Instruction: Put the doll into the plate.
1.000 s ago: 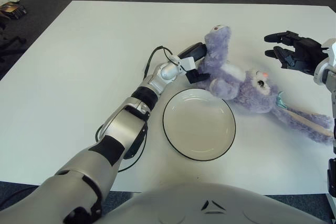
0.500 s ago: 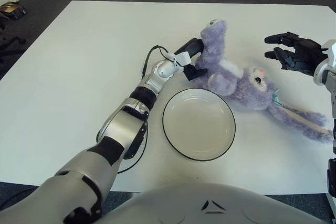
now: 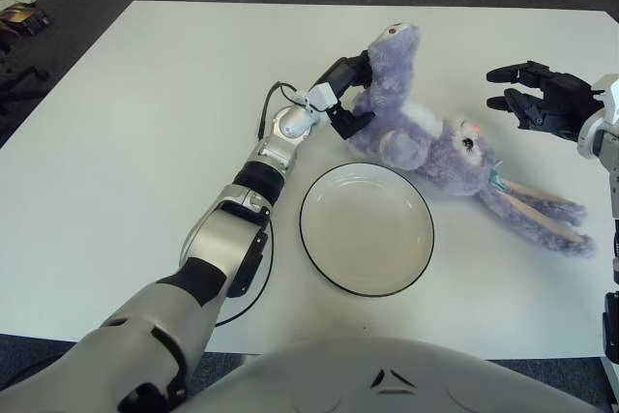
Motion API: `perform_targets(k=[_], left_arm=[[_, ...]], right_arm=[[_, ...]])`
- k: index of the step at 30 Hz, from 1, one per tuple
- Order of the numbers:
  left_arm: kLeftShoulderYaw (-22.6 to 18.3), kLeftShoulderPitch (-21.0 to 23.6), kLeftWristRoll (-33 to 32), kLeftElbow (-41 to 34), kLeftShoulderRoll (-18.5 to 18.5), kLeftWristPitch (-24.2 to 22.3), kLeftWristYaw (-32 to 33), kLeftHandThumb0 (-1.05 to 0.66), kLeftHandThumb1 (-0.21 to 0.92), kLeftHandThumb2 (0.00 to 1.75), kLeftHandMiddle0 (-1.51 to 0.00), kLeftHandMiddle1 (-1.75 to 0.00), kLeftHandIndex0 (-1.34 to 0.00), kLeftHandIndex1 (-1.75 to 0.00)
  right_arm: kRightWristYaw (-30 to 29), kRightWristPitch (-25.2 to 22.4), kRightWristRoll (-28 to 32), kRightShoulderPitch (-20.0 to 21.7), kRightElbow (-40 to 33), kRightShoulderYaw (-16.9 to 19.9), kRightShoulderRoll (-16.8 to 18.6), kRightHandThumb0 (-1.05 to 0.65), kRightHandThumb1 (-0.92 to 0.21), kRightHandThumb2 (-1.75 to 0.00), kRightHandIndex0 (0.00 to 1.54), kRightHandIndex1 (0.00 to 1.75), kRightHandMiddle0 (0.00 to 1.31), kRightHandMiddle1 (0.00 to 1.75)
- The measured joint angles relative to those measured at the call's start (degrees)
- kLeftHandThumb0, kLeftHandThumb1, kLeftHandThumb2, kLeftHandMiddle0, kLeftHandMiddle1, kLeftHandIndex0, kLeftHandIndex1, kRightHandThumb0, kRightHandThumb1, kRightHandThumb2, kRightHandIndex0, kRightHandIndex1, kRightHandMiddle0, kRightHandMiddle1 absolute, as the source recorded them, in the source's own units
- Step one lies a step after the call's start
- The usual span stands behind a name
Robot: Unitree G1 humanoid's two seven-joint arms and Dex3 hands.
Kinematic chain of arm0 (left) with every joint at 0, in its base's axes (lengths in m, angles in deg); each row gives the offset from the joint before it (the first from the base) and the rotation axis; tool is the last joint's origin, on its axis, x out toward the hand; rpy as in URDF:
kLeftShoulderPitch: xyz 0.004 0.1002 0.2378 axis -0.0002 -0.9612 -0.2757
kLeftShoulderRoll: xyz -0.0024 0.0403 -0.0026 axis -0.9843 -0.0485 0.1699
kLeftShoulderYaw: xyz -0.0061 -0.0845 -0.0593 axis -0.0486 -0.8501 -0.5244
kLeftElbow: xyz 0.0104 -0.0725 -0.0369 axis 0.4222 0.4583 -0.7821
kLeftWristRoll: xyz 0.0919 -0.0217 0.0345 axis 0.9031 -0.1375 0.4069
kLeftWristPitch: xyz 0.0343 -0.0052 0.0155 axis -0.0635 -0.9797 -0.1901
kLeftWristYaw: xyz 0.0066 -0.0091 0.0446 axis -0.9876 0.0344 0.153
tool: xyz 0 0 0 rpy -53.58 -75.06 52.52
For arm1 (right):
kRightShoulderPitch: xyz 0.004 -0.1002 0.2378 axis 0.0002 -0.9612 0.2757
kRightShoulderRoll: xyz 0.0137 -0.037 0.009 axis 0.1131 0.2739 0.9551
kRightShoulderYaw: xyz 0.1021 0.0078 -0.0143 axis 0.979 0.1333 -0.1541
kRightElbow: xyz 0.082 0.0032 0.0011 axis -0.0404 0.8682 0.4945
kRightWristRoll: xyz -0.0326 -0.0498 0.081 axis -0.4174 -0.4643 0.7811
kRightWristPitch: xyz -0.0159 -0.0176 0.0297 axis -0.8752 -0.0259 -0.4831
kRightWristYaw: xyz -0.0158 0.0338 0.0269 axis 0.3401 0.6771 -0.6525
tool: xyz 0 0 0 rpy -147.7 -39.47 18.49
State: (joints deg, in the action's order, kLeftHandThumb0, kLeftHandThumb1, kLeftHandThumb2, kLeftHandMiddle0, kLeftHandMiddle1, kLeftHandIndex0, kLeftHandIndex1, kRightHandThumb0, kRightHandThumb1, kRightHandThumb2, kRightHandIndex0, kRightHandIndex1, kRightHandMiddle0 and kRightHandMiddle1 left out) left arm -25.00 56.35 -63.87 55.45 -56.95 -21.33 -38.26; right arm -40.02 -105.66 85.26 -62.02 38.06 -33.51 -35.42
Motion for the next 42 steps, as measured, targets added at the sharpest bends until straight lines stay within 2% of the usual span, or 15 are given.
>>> perform_targets(k=[6, 15, 30, 37, 42], left_arm=[[-1.2, -0.5, -0.9, -3.1, -0.1, -1.7, 0.1, 0.00, -0.01, 1.66, -0.89, -1.65, -0.63, -1.75], [-2.8, -2.5, -3.8, -9.6, -0.2, -7.3, -0.1, 0.00, 0.00, 1.66, -0.88, -1.66, -0.62, -1.75], [-3.5, -6.2, -5.6, -22.1, -0.9, -14.2, -0.4, 0.00, 0.01, 1.64, -0.87, -1.67, -0.61, -1.75], [-3.5, -9.5, -5.6, -31.4, -1.1, -20.6, -0.2, 0.00, 0.01, 1.64, -0.87, -1.66, -0.61, -1.75], [-3.5, -11.6, -5.6, -36.7, -1.2, -24.5, -0.2, 0.00, 0.01, 1.64, -0.87, -1.66, -0.61, -1.75]], right_arm=[[0.4, 0.4, 0.0, 0.0, 0.7, 0.0, 0.0, -0.42, -0.64, -0.91, 0.10, 0.56, 0.00, 0.96], [0.6, 0.6, 0.0, 0.0, 1.2, 0.0, 0.0, -0.41, -0.63, -0.92, 0.11, 0.58, 0.00, 1.00], [0.6, 0.5, 0.0, 0.0, 1.6, -0.1, 0.0, -0.39, -0.62, -0.93, 0.13, 0.62, 0.00, 1.02], [0.6, 0.5, -0.1, 0.0, 1.6, -0.1, 0.0, -0.39, -0.61, -0.95, 0.14, 0.64, 0.00, 1.03], [0.5, 0.5, -0.1, 0.0, 1.6, -0.1, 0.0, -0.37, -0.58, -0.98, 0.14, 0.67, 0.00, 1.15]])
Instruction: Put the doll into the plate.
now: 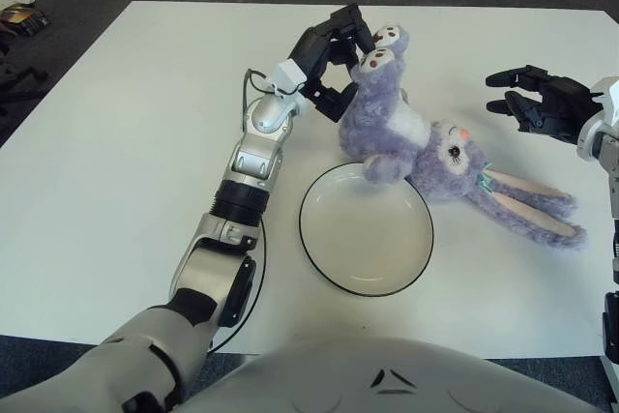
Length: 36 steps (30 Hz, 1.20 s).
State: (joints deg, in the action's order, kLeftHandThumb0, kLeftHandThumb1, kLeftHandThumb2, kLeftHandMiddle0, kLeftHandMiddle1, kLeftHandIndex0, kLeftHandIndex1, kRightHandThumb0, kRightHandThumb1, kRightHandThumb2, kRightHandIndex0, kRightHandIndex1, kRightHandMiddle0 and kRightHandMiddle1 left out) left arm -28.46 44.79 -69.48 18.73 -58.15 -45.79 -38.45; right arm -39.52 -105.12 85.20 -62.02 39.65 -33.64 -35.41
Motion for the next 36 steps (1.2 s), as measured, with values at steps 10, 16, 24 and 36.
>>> perform_targets(k=[10, 16, 24, 36], left_arm=[[0.0, -2.2, 0.8, -6.0, -1.3, -4.1, 0.7, 0.00, 0.01, 1.65, -0.87, -1.66, -0.61, -1.75], [0.0, -2.4, 0.8, -5.8, -2.6, -5.6, 0.7, 0.00, 0.01, 1.65, -0.87, -1.67, -0.61, -1.75], [0.0, -2.4, 1.4, -1.9, -3.1, -3.6, 0.9, 0.00, 0.01, 1.64, -0.87, -1.66, -0.61, -1.75], [-0.8, -0.6, 3.4, 11.4, -4.8, 3.4, 3.7, 0.00, 0.00, 1.65, -0.88, -1.65, -0.62, -1.75]], right_arm=[[-6.7, 5.2, -2.6, -0.4, -0.2, -0.4, 3.5, -0.39, -0.50, -1.02, 0.17, 0.83, 0.00, 1.26], [-12.5, 6.8, -12.6, -3.7, -11.8, -5.7, 4.0, -0.52, -0.51, -0.94, 0.15, 0.88, 0.00, 1.24], [-13.0, 7.9, -18.9, -5.1, -20.5, -7.6, 2.7, -0.63, -0.60, -0.79, 0.13, 0.83, 0.00, 1.11], [-11.9, 0.8, -21.5, -7.1, -30.0, -7.5, 2.7, -0.70, -0.65, -0.71, 0.10, 0.78, 0.00, 1.15]])
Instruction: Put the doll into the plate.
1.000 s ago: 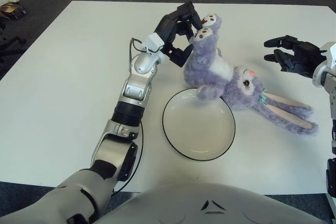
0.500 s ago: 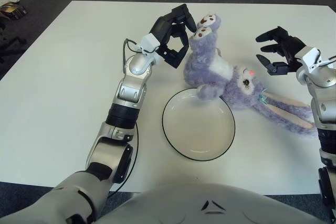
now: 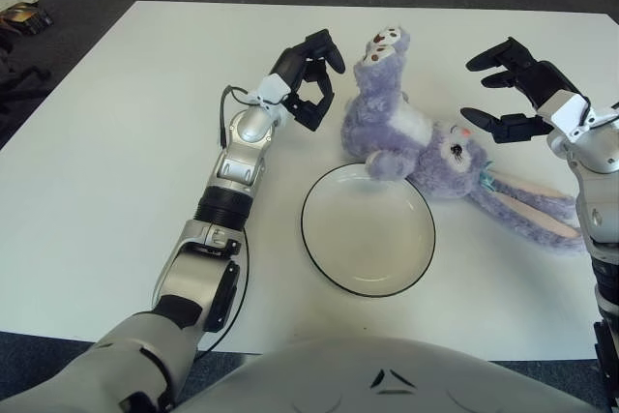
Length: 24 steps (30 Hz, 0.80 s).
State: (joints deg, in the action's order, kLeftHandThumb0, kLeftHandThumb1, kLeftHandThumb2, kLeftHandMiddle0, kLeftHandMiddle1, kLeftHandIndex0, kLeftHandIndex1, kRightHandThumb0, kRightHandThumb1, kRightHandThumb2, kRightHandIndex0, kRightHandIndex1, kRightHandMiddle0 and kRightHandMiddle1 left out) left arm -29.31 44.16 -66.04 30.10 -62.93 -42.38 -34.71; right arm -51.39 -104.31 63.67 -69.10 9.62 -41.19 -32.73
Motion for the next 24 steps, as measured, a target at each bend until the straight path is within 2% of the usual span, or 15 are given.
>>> perform_targets(k=[5, 14, 18, 24], left_arm=[[-0.4, 2.3, 1.2, 5.8, -0.1, 2.5, 2.2, 0.00, 0.00, 1.65, -0.88, -1.66, -0.61, -1.75], [-1.4, 5.3, 3.4, 14.6, -0.3, 4.2, 9.0, 0.00, 0.01, 1.64, -0.87, -1.67, -0.61, -1.75], [-2.2, 8.1, 3.7, 22.9, -0.6, 7.5, 11.5, 0.00, 0.02, 1.63, -0.86, -1.67, -0.60, -1.75], [-2.6, 10.6, 5.0, 30.7, -1.9, 11.9, 15.1, 0.00, 0.02, 1.61, -0.88, -1.62, -0.60, -1.75]], right_arm=[[-1.6, 1.8, -1.5, -1.7, -1.4, 0.1, 0.7, -0.73, -0.67, -0.70, 0.10, 0.76, 0.00, 1.21], [-1.9, 1.4, -2.4, -4.0, -6.8, 0.1, 1.6, -0.73, -0.71, -0.66, 0.11, 0.73, 0.00, 1.21], [-0.9, -1.1, -2.4, -4.1, -10.2, 0.1, 1.6, -0.72, -0.71, -0.66, 0.11, 0.72, 0.00, 1.19], [1.3, -5.2, -3.5, -3.8, -13.5, -0.8, 1.1, -0.72, -0.70, -0.65, 0.09, 0.69, 0.00, 1.15]])
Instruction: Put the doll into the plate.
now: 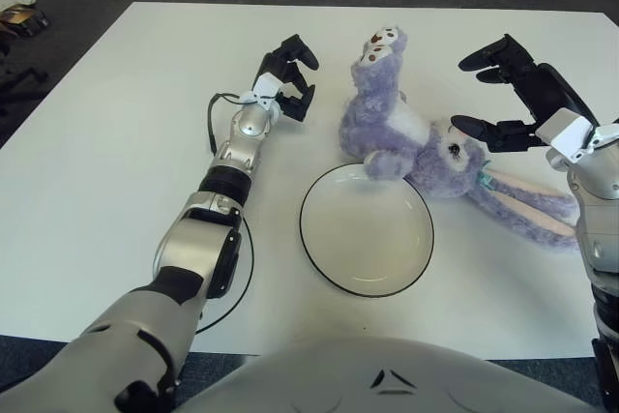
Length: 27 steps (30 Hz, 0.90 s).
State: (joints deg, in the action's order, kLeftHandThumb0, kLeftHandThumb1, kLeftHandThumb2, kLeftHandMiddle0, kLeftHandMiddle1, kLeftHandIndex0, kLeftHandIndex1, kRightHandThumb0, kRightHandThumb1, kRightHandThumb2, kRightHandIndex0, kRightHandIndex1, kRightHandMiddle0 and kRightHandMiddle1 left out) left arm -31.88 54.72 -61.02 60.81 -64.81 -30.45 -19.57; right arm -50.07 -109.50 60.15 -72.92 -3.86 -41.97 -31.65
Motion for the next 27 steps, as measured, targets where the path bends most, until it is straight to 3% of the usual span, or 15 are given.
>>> perform_targets(k=[5, 13, 21, 27], left_arm=[[-0.1, 1.0, 0.9, 4.5, -0.8, 1.9, 2.0, 0.00, 0.01, 1.61, -0.90, -1.56, -0.62, -1.75], [-0.2, 1.3, 1.0, 8.6, -0.8, 3.8, 2.2, 0.00, 0.00, 1.61, -0.90, -1.55, -0.64, -1.75], [-0.5, 1.3, 1.1, 10.1, -0.9, 6.8, 2.8, 0.00, -0.04, 1.63, -0.93, -1.47, -0.72, -1.75], [-0.4, 1.3, 1.9, 10.3, -1.4, 6.8, 3.4, 0.00, -0.03, 1.61, -0.93, -1.45, -0.71, -1.75]], right_arm=[[2.5, -2.5, 0.1, 0.1, -1.5, -0.9, 0.0, -0.73, -0.69, -0.65, 0.07, 0.66, 0.00, 1.12], [4.8, -2.2, 0.3, -1.0, -2.8, -1.6, -0.1, -0.77, -0.74, -0.60, 0.07, 0.59, 0.00, 1.05], [8.2, 2.3, 2.5, -2.0, -0.9, -1.6, -1.2, -0.84, -0.88, -0.45, 0.09, 0.52, 0.00, 0.94], [9.2, 6.3, 2.1, -2.5, 2.7, -3.3, -2.2, -0.87, -0.92, -0.48, 0.12, 0.51, 0.00, 0.88]])
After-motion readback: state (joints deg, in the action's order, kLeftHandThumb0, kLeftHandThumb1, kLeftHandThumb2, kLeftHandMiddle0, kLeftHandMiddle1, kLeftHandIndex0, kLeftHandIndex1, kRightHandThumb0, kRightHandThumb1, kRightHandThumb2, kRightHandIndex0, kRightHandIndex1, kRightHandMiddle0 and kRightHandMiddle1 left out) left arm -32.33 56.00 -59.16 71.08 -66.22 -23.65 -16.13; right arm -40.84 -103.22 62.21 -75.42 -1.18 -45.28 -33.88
